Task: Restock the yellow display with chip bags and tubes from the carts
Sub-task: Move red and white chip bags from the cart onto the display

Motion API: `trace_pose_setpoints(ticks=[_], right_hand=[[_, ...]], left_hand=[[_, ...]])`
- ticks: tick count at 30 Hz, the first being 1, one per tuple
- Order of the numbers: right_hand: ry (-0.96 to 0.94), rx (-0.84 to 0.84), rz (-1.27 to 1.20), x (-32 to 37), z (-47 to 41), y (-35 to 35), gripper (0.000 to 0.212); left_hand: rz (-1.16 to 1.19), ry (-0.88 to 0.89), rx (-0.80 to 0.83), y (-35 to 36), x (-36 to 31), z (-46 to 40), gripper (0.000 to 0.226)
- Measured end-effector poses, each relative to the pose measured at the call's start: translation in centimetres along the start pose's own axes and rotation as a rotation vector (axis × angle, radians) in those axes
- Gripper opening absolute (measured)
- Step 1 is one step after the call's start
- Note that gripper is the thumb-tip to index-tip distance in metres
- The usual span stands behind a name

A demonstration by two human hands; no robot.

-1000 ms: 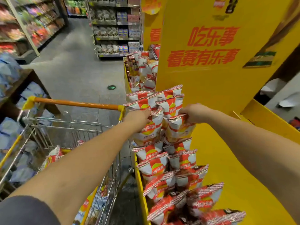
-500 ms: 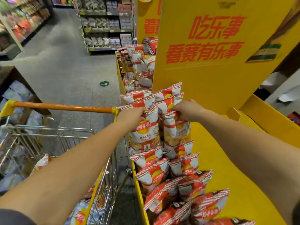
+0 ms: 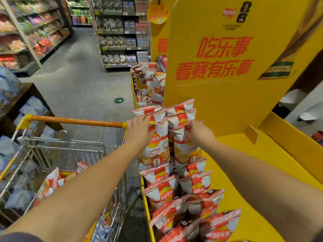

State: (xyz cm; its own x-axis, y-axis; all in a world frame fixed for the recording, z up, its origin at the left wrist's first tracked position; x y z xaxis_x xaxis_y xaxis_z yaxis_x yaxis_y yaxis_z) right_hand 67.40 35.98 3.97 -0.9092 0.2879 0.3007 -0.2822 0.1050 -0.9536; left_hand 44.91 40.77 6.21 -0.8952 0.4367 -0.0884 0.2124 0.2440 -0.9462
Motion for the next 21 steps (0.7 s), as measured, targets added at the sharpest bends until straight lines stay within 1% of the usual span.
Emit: trace_pose_setpoints(ticks=[3,7,9,11,12,14,15,16,18,20,21], right_hand=[[-0.08,-0.048,-0.124,0.6,2.5,-0.5,0.018],[-0.107,-0.004,-0.28,2.4,6.9,-0.5,0.028],[-0.082,0.012,-0.35,2.9,9.1,-0.1,0.029],[-0.025,0.032,-0.385,2.2,10.2,0.7,0.029],[0.032,0.076,-0.407,1.4,10.2,1.8,0.037],[0.162,0.18,-0.447,-0.2,10.1,3.8,0.063],[0.199,0.209,-0.458,-0.5,10.2,4.4,0.068],[0.236,0.228,-0.471,-1.1,10.0,5.1,0.067],[0.309,0.196,-0.591,-1.8,10.1,5.3,0.068],[0.372,0.115,-0.735,-3.1,9.2,6.2,0.084],[0.364,0.097,-0.776,-3.6,8.5,6.9,0.094]], left_hand=[[0.086,-0.062,0.0,-2.0,-0.3,2.5,0.045],[0.24,-0.181,-0.002,-4.6,-0.3,7.8,0.035],[0.307,-0.239,0.007,-5.3,-0.2,10.6,0.029],[0.374,-0.294,0.036,-5.6,-0.1,13.5,0.027],[0.387,-0.316,0.058,-5.6,-0.1,14.8,0.029],[0.41,-0.36,0.102,-5.4,0.0,16.6,0.034],[0.422,-0.381,0.114,-5.3,0.2,17.6,0.035],[0.431,-0.392,0.124,-5.1,0.3,18.1,0.036],[0.421,-0.41,0.135,-4.9,0.6,19.1,0.039],[0.407,-0.428,0.136,-4.6,1.2,19.6,0.039],[0.4,-0.434,0.137,-4.4,1.4,19.8,0.038]])
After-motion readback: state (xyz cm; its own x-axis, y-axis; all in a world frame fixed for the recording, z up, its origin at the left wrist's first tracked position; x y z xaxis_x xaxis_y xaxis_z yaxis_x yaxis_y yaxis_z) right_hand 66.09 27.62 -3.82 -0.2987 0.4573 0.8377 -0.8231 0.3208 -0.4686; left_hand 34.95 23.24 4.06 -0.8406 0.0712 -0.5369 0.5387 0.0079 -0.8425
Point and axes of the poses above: each hand's wrist, its own z-axis away from the middle knuckle, its own y-axis out of the palm, x = y × z, the point moved 9 cm from there along -z, towards the middle knuckle, and after that the axes turned 6 degrees about -z, right-handed, at the moved point
